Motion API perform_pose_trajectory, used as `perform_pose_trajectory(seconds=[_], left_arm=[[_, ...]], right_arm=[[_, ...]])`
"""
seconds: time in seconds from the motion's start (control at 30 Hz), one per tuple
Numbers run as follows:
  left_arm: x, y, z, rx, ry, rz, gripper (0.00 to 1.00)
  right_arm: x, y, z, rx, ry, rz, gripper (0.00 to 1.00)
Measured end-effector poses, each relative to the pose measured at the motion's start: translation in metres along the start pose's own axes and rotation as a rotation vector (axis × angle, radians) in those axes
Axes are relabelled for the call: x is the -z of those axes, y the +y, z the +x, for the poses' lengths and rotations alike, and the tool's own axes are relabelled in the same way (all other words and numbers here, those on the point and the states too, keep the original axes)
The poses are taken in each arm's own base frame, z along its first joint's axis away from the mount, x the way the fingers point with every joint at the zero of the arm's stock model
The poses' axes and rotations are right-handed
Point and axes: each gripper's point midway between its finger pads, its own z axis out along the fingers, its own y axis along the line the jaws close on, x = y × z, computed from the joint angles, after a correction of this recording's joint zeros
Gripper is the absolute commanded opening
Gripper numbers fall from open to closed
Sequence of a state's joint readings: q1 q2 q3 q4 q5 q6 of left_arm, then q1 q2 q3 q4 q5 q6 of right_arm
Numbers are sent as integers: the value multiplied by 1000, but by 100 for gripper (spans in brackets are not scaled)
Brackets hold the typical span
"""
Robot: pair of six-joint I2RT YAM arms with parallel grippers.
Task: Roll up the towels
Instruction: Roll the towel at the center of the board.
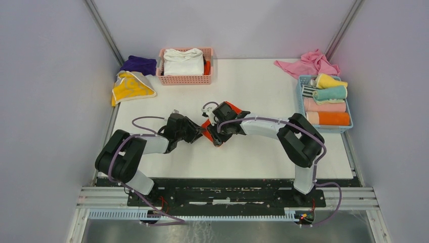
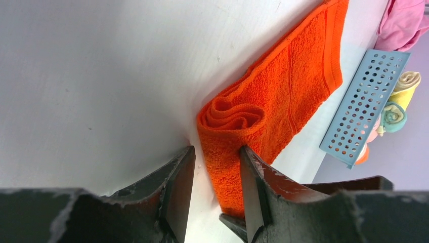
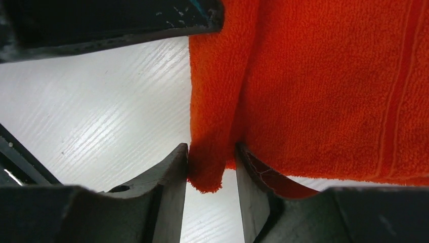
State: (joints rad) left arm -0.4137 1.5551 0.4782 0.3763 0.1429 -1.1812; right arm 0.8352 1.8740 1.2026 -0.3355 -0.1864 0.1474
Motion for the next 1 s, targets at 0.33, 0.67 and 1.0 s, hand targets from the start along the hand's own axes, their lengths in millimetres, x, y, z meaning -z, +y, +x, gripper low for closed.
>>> perform_pose_trajectory(seconds=[0.33,0.67,1.0], left_arm=[[1,-3,0,-1,4,11,53],[2,-5,-1,8,17,18,54],[-15,-9,-4,11,34,3,40]], right_arm=[[-7,-2,-10,-182,-26,-240,12],[-15,-7,-4,-484,28,-529,5],[-8,-12,-1,-511,61,-477,42]])
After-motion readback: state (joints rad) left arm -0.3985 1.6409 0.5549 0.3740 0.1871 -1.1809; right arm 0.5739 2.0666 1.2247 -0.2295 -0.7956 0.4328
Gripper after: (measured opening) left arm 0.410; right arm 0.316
